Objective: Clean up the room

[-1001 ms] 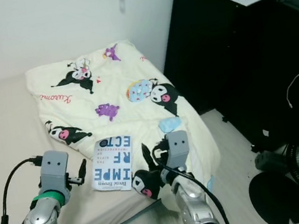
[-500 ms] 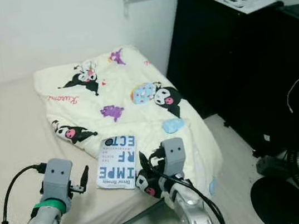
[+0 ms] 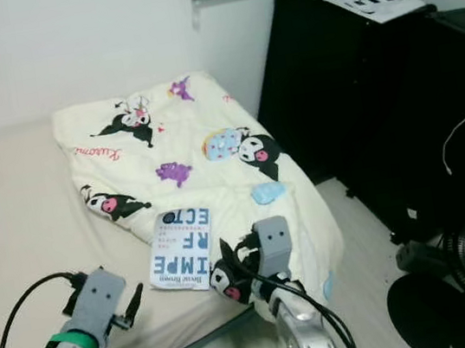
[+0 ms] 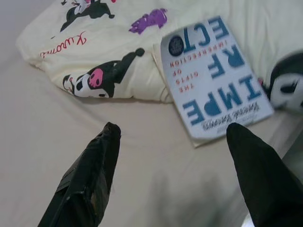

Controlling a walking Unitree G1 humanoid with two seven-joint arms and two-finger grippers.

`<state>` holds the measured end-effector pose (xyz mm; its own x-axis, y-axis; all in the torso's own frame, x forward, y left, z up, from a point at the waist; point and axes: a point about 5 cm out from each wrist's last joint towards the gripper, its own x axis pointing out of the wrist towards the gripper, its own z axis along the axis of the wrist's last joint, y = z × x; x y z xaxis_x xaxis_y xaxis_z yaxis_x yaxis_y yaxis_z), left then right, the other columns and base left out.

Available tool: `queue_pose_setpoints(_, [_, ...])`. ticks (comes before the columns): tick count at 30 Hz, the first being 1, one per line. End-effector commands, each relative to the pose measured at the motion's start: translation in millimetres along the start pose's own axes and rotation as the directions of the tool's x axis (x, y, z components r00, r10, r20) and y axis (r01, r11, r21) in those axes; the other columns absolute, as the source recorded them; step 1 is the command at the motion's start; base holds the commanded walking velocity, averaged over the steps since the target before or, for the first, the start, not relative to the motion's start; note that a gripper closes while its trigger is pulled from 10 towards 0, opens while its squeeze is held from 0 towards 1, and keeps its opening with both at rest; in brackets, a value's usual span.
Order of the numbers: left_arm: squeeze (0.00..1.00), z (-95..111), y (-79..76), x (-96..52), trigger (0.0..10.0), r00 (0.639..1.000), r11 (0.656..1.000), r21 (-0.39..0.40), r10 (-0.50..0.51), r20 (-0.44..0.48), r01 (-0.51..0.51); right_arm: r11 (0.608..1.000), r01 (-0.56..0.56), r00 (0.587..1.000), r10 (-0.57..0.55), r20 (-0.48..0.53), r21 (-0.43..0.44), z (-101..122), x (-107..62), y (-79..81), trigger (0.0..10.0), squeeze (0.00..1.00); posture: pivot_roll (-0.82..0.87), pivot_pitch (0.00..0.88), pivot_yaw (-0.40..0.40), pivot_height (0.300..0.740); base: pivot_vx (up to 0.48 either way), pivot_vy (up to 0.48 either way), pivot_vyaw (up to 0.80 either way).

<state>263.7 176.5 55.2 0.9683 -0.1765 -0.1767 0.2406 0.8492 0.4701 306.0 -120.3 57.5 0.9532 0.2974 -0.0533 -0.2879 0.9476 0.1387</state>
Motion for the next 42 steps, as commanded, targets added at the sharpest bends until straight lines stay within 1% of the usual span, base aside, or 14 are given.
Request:
queue_pose_setpoints(1, [0.00, -2, -4.7, -2.4, 10.0, 1.000, 0.999, 0.019, -0.027, 0.003, 0.027, 1.000, 0.012, 1.000, -0.012, -0.026, -0.001, -6, -4.5, -2.7, 10.0, 0.00, 0.05, 0.122, -0.034, 0.650, 0.000, 0.000, 0.00])
queue_pose_setpoints(17, [0.00, 1, -0.4, -2.8, 10.0, 1.000, 0.999, 0.032, -0.001, 0.022, 0.000, 1.000, 0.013, 1.000, -0.013, -0.018, 0.005, -3, -3.0, -1.5, 10.0, 0.00, 0.05, 0.128, -0.035, 0.595, 0.000, 0.000, 0.00])
queue_pose_setpoints(23, [0.00, 3, 5.4, -0.3, 10.0, 0.999, 0.999, -0.011, 0.040, 0.021, -0.040, 1.000, 0.007, 1.000, -0.007, 0.004, 0.010, 3, -1.2, 0.0, 10.0, 0.00, 0.05, 0.132, -0.036, 0.580, 0.000, 0.000, 0.00])
queue_pose_setpoints(25, [0.00, 7, 13.7, 4.9, 10.0, 0.995, 0.990, -0.102, 0.096, 0.019, -0.093, 1.000, 0.003, 1.000, -0.003, 0.027, 0.014, 9, 0.7, 0.5, 10.0, 0.00, 0.05, 0.139, -0.042, 0.570, 0.000, 0.000, 0.00])
queue_pose_setpoints(26, [0.00, 7, 13.7, 4.9, 10.0, 0.995, 0.990, -0.102, 0.096, 0.019, -0.093, 1.000, 0.003, 1.000, -0.003, 0.027, 0.014, 9, 0.7, 0.5, 10.0, 0.00, 0.05, 0.139, -0.042, 0.570, 0.000, 0.000, 0.00])
queue_pose_setpoints(29, [0.00, 13, 29.1, 18.6, 10.0, 0.987, 0.943, -0.294, 0.162, -0.005, -0.157, 1.000, -0.005, 0.998, 0.005, 0.063, 0.014, 20, 2.7, 1.3, 10.0, 0.00, 0.04, 0.162, -0.052, 0.550, 0.000, 0.000, 0.00])
queue_pose_setpoints(30, [0.00, 13, 29.1, 18.6, 10.0, 0.987, 0.943, -0.294, 0.162, -0.005, -0.157, 1.000, -0.005, 0.998, 0.005, 0.063, 0.014, 20, 2.7, 1.3, 10.0, 0.00, 0.04, 0.162, -0.052, 0.550, 0.000, 0.000, 0.00])
queue_pose_setpoints(31, [0.00, 14, 32.8, 22.4, 10.0, 0.985, 0.925, -0.343, 0.171, -0.011, -0.164, 1.000, -0.007, 0.998, 0.006, 0.069, 0.013, 22, 2.8, 1.5, 10.0, 0.00, 0.04, 0.162, -0.052, 0.545, 0.000, 0.000, 0.00])
queue_pose_setpoints(36, [0.00, 20, 41.0, 30.7, 10.0, 0.983, 0.891, -0.423, 0.181, -0.007, -0.167, 1.000, -0.009, 0.997, 0.008, 0.081, 0.011, 26, 2.6, 2.0, 10.0, 0.00, 0.03, 0.182, -0.056, 0.535, 0.000, 0.000, 0.00])
queue_pose_setpoints(37, [0.00, 25, 44.5, 37.6, 10.0, 0.987, 0.858, -0.494, 0.163, 0.004, -0.140, 1.000, -0.011, 0.996, 0.011, 0.089, 0.006, 28, 2.7, 2.4, 10.0, 0.00, 0.03, 0.189, -0.057, 0.530, 0.000, 0.000, 0.00])
queue_pose_setpoints(39, [0.00, 25, 44.5, 37.6, 10.0, 0.987, 0.858, -0.494, 0.163, 0.004, -0.140, 1.000, -0.011, 0.996, 0.011, 0.089, 0.006, 28, 2.7, 2.4, 10.0, 0.00, 0.03, 0.189, -0.057, 0.530, 0.000, 0.000, 0.00])
queue_pose_setpoints(40, [0.00, 30, 47.2, 45.7, 10.0, 0.992, 0.817, -0.568, 0.125, 0.013, -0.095, 1.000, -0.013, 0.995, 0.013, 0.099, 0.002, 32, 3.0, 3.1, 10.0, 0.00, 0.01, 0.199, -0.057, 0.525, 0.000, 0.000, 0.00])
queue_pose_setpoints(41, [0.00, 30, 47.2, 45.7, 10.0, 0.992, 0.817, -0.568, 0.125, 0.013, -0.095, 1.000, -0.013, 0.995, 0.013, 0.099, 0.002, 32, 3.0, 3.1, 10.0, 0.00, 0.01, 0.199, -0.057, 0.525, 0.000, 0.000, 0.00])
queue_pose_setpoints(42, [0.00, 35, 52.7, 54.4, 10.0, 0.995, 0.783, -0.619, 0.092, 0.031, -0.054, 1.000, -0.015, 0.993, 0.015, 0.120, -0.006, 37, 2.6, 4.3, 10.0, 0.00, -0.01, 0.212, -0.052, 0.525, 0.000, 0.000, 0.00])
